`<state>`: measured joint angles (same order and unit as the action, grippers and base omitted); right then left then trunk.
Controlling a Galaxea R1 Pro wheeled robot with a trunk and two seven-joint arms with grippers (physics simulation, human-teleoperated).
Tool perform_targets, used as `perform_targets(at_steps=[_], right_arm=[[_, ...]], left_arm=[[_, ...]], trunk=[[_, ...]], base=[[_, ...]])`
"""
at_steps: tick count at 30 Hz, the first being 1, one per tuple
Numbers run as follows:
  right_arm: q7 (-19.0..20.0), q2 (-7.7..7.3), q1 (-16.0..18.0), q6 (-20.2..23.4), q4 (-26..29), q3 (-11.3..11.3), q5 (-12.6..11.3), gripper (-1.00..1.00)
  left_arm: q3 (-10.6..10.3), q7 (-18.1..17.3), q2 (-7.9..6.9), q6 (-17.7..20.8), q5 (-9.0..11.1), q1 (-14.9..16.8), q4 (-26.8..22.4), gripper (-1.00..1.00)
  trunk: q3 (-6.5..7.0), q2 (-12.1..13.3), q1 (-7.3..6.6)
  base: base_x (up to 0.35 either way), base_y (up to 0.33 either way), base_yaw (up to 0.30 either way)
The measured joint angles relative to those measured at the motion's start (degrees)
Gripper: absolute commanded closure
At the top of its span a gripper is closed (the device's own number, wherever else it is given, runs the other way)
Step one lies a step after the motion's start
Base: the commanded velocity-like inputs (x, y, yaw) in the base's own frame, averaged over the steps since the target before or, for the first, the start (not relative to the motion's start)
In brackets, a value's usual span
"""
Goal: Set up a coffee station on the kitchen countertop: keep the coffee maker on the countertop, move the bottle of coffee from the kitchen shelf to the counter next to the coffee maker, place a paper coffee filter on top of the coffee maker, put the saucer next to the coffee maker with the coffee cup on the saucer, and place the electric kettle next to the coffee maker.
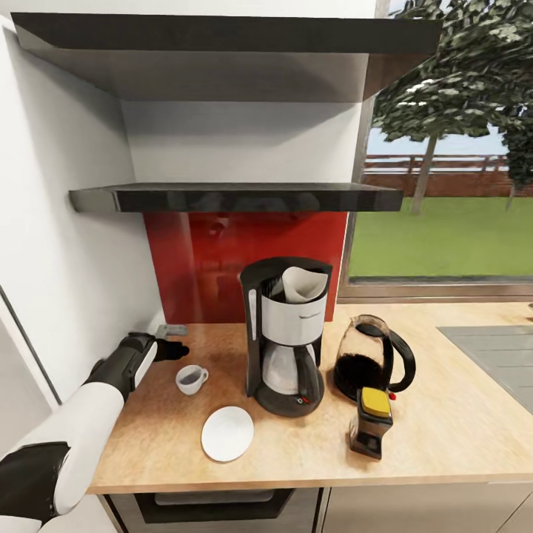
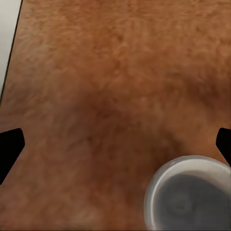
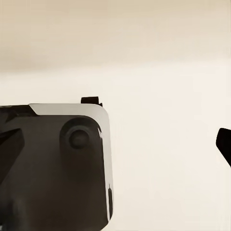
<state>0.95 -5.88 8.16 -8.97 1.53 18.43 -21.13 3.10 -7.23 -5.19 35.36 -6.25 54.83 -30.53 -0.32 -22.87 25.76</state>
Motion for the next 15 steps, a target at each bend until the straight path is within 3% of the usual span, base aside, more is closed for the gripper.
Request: perform_targets(at_steps=[15], right_arm=[[0.00, 0.01, 0.00, 0.00, 0.00, 0.00, 0.02, -1.00]], left_arm=[[0.00, -0.21, 0.06, -0.08, 1.41, -0.69, 3.40, -1.00]], trunk=[[0.00, 0.00, 0.00]], base=[[0.000, 0.000, 0.000]])
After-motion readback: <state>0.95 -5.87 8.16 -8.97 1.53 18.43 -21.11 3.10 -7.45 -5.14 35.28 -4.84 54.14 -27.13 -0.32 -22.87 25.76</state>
